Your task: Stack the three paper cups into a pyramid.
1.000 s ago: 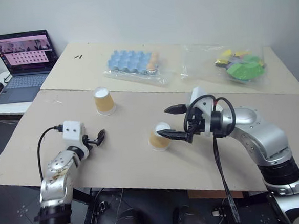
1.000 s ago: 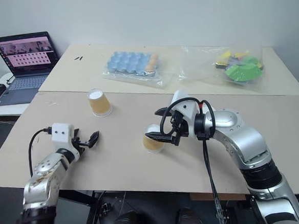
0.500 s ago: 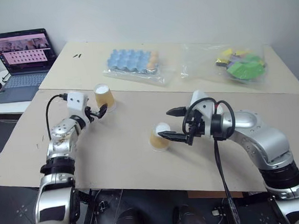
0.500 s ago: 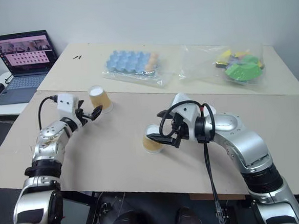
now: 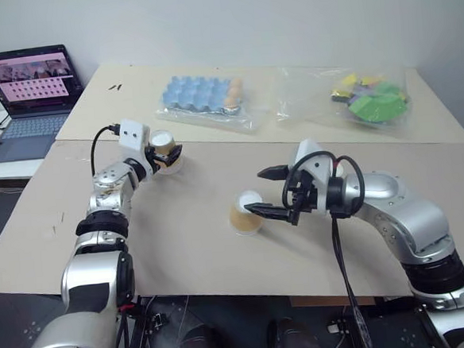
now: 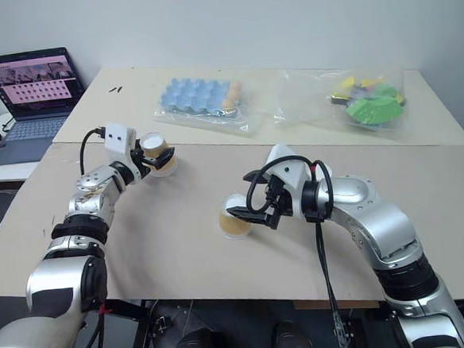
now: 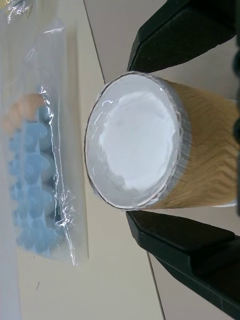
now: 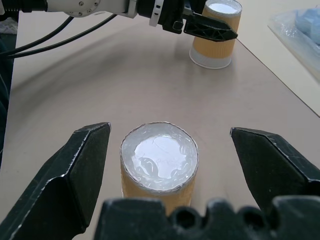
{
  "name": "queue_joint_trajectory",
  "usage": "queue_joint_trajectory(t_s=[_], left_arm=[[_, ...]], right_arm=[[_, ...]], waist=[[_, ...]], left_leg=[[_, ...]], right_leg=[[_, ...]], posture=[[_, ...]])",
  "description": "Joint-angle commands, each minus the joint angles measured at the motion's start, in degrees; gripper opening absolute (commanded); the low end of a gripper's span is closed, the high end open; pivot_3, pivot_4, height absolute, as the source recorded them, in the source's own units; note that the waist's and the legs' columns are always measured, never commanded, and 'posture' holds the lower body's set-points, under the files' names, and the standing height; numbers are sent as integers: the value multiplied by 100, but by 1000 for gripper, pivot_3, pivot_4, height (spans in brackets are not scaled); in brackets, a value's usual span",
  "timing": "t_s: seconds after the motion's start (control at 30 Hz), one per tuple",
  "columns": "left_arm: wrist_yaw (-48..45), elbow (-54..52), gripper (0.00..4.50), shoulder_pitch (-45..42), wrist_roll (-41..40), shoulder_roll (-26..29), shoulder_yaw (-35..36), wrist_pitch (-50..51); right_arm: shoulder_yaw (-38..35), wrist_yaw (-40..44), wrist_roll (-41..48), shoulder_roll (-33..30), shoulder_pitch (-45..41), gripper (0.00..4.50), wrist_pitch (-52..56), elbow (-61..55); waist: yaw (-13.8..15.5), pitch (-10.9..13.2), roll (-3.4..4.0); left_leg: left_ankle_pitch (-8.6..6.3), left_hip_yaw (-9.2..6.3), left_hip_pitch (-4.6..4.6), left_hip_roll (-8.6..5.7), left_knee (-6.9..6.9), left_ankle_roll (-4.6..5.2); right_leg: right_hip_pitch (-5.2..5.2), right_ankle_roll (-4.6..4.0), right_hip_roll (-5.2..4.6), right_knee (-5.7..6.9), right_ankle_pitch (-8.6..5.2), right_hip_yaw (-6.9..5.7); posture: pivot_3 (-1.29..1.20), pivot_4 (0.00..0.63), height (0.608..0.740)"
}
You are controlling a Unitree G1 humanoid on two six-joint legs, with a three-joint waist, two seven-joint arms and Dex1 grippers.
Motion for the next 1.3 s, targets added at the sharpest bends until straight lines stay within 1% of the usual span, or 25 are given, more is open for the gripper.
queue_joint_trajectory(t_s=[0.03, 0.07, 0.13, 0.17, 0.2, 0.23, 0.27, 0.3, 0.33, 0.43, 0.53, 0.6, 0.67, 0.7, 0.77, 0.83, 0.9, 1.0, 1.1, 1.3], left_arm=[[9, 121, 4448, -291, 30, -11, 58, -245], [-11, 154, 4448, -309, 36, -17, 61, -280], [-51, 190, 3928, -323, 26, -27, 84, -331], [-76, 191, 3775, -320, 32, -25, 78, -370], [-95, 190, 3299, -315, 43, -21, 70, -395], [-106, 186, 2996, -310, 47, -18, 68, -411], [-112, 185, 2554, -308, 50, -17, 68, -419], [-133, 165, 2310, -295, 58, -10, 59, -443], [-152, 125, 2193, -268, 90, 6, 30, -513], [-509, -386, 2193, -59, -20, 53, 25, -655], [-1266, -1547, 2193, 476, -268, 114, -64, -520], [-1901, -2765, 2193, 1111, -576, 242, -218, 5], [-2543, -4162, 2193, 1959, -934, 542, -450, 657], [-2746, -4692, 2193, 2298, -1076, 683, -533, 930], [-3071, -5511, 2193, 2886, -1322, 990, -644, 1411], [-3320, -5986, 2193, 3259, -1481, 1241, -742, 1785], [-3448, -6173, 2193, 3428, -1497, 1374, -822, 1915], [-3488, -6162, 2193, 3427, -1432, 1361, -905, 1941], [-3456, -6030, 2193, 3264, -1346, 1209, -1039, 1903], [-3388, -5409, 2193, 2773, -1010, 720, -1425, 1527]], right_arm=[[-205, -40, 89, -5, 8, 4500, -33, -179], [-203, -46, 84, -6, 14, 4500, -35, -180], [-204, -56, 84, -7, 25, 4500, -37, -185], [-204, -63, 80, -9, 33, 4500, -37, -185], [-203, -70, 76, -12, 42, 4500, -38, -184], [-199, -74, 73, -14, 48, 4500, -39, -179], [-196, -78, 72, -16, 52, 4500, -39, -176], [-191, -82, 72, -16, 58, 4500, -41, -178], [-186, -87, 76, -12, 60, 4500, -37, -181], [-153, -91, 74, -4, 71, 4500, -23, -194], [-149, -96, 64, -17, 84, 4500, -14, -201], [-157, -101, 40, -47, 92, 4500, -12, -193], [-189, -93, 40, -84, 111, 4500, -10, -194], [-204, -91, 40, -100, 122, 4500, -10, -197], [-227, -98, 45, -126, 142, 4500, -8, -209], [-252, -112, 57, -136, 168, 4500, -12, -222], [-266, -126, 64, -140, 189, 4500, -10, -241], [-287, -154, 80, -141, 220, 4500, 9, -287], [-309, -178, 94, -158, 254, 4500, 30, -335], [-404, -245, 150, -193, 299, 4500, 123, -454]], waist=[[-9, 0, 0], [-14, 0, 0], [-23, 0, 0], [-25, 0, 0], [-25, 0, 0], [-25, 0, 0], [-24, 0, 0], [-23, 0, 0], [-23, 0, 0], [-24, 0, 0], [-33, 0, 0], [-37, 0, 0], [-78, -1, 2], [-102, 0, 2], [-119, 0, 3], [-83, 0, 3], [-29, 1, 4], [34, 0, 5], [51, 0, 5], [83, 0, 5]], left_leg=[[0, 0, 0, 0, 0, 0], [0, 0, 0, 0, 0, 0], [0, -1, -1, 1, 0, 0], [0, -1, 0, 0, 0, 0], [0, -1, -1, 0, 0, 0], [0, -1, 0, 0, 0, 0], [0, -1, 0, 1, 1, 0], [0, -1, 0, 1, 1, 0], [0, -2, 0, 1, 1, 0], [0, -2, -1, 1, 1, 0], [0, -2, -5, 3, 1, 0], [0, -3, -4, 8, 2, 0], [0, -7, 5, 12, 0, 0], [0, -16, 9, 14, -2, 0], [0, -24, 12, 18, -3, -1], [2, -27, 13, 21, 3, -4], [3, -28, 22, 22, 8, -5], [4, -35, 27, 20, 9, -4], [5, -37, 25, 17, 11, -1], [6, -34, 15, 12, 10, 1]], right_leg=[[0, 0, 0, 0, 0, 0], [0, 0, 0, 0, 0, 0], [-1, 0, 0, 0, 0, 0], [-1, 0, 0, 0, 0, 0], [-1, 0, 0, 1, 0, 0], [-1, 0, 0, 1, 0, 0], [-1, 0, 0, 1, 0, 0], [0, 0, 0, 1, 0, 0], [-1, 0, 0, 2, 0, 0], [-1, 0, 0, 1, 0, 0], [-5, 0, 0, 1, 0, -1], [-4, 0, 0, 2, 0, 0], [-4, 0, -1, 5, 0, 8], [-4, 0, -1, 5, 0, 11], [-6, 0, 0, 8, 0, 14], [-5, 1, 0, 2, -1, 14], [-3, 0, -1, 1, -1, 24], [4, -1, -8, 5, 0, 22], [3, -4, -10, 6, 2, 24], [-1, -4, -3, 2, 2, 20]], posture=[[0, 150, 724], [0, 150, 724], [0, 150, 724], [0, 150, 724], [0, 150, 724], [0, 150, 724], [0, 150, 724], [0, 150, 724], [0, 150, 724], [0, 150, 724], [0, 150, 724], [0, 150, 724], [0, 150, 724], [0, 150, 724], [0, 150, 724], [0, 150, 724], [0, 150, 724], [0, 150, 724], [0, 150, 724], [0, 150, 724]])
